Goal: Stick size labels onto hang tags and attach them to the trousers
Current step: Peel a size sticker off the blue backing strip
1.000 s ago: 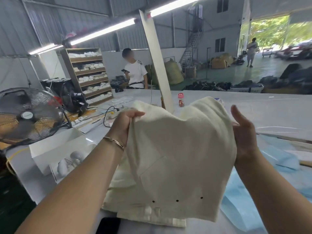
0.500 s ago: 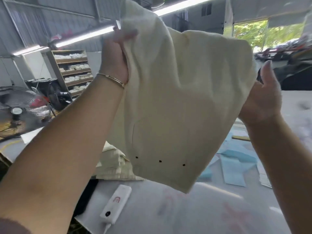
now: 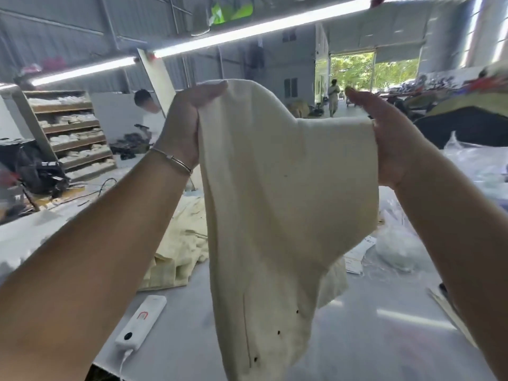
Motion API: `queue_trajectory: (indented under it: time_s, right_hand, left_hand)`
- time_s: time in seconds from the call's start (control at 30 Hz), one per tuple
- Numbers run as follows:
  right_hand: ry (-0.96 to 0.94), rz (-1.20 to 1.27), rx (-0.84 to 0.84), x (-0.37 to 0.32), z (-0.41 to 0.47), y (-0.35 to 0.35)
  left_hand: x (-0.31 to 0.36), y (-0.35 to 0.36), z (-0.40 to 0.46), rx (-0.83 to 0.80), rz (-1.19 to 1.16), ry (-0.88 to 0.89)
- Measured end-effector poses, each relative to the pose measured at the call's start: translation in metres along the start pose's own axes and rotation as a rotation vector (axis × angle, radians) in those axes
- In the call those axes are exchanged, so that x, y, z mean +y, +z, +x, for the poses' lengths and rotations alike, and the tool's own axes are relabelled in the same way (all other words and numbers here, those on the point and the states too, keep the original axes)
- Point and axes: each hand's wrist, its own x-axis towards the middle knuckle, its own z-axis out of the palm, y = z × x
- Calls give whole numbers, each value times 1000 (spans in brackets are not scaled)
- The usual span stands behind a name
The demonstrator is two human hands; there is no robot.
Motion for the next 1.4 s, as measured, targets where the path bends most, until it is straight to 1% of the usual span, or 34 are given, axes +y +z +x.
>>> queue_trajectory:
  time_s: [0.03, 0.07, 0.1, 0.17, 0.23, 0.3, 0.37, 0.47, 0.53, 0.63, 0.73, 0.77, 0.8, 0.87, 0.9, 0.93, 0.97, 1.03, 1.07, 1.1, 1.13, 1.2, 1.23, 1.27, 1.3, 1.33, 1.4]
  right_hand:
    - [3, -39, 71, -1, -3, 2]
    - [-43, -60, 117, -2, -5, -3]
    - [-67, -59, 175, -3, -11, -2]
    - [-134, -22, 238, -5, -18, -11]
    - [-160, 21, 291, -8, -26, -16]
    - [-193, 49, 379, -9, -31, -19]
    - [-239, 32, 424, -6, -33, -19]
    - [-307, -12, 432, 0, -34, -11]
    - [-386, -90, 474, -1, -35, -4]
    - [-463, -313, 502, -4, -38, 4]
    - [-460, -329, 494, -1, -38, 5]
    - [-451, -314, 492, 1, -37, 6]
    - [-446, -290, 496, 3, -36, 7]
    - [-431, -254, 511, 6, -34, 10]
    - [-425, -240, 515, 7, -34, 10]
    - [-427, -230, 507, 7, -34, 11]
    - [-431, -228, 492, 7, -35, 11]
    - [-432, -241, 470, 7, -37, 10]
    - [-428, -250, 470, 6, -40, 9]
    - [-426, -260, 469, 5, -43, 7]
    - [-425, -265, 460, 4, -48, 3]
    - [-390, -290, 452, 3, -59, -8]
    - [-356, -335, 492, 4, -66, -15]
    - [-318, -422, 572, 5, -71, -24]
    - [-279, -540, 693, 8, -75, -33]
    - [-258, -667, 842, 13, -79, -43]
    - [-248, -928, 1122, 27, -88, -55]
  left_hand:
    - [-2, 1, 0, -38, -4, -11]
    - [-5, 3, -2, -77, -1, -26]
    - [-7, 4, -2, -116, 17, -23]
    - [-13, 0, 1, -148, 41, -18]
    - [-14, -5, -3, -149, 54, -11]
    - [-18, -13, -5, -122, 49, 7]
    - [-21, -20, -6, -109, 7, 9]
    - [-25, -32, -4, -112, -69, -64]
    - [-26, -37, -4, -66, -18, -64]
    - [-30, -48, -4, 12, 147, -10]
    - [-33, -56, -4, 14, 355, 30]
    - [-35, -55, -4, 34, 422, 40]
    - [-36, -53, -3, 100, 504, 65]
    - [-38, -46, -1, 269, 771, 201]
    - [-38, -39, -2, 271, 868, 305]
    - [-37, -31, -3, 178, 921, 386]
    - [-35, -18, -5, 6, 936, 397]
    - [-31, 15, -14, -381, 1021, 283]
    - [-29, 31, -18, -524, 1122, 239]
    - [-30, 45, -19, -608, 1210, 205]
    - [-31, 55, -17, -646, 1237, 164]
    - [-34, 70, -11, -697, 1120, 13]
    - [-36, 76, -10, -712, 1044, -102]
    - [-39, 83, -10, -715, 967, -209]
    - [-43, 91, -11, -705, 904, -290]
    - [-48, 99, -12, -681, 862, -334]
    - [-58, 120, -13, -620, 753, -359]
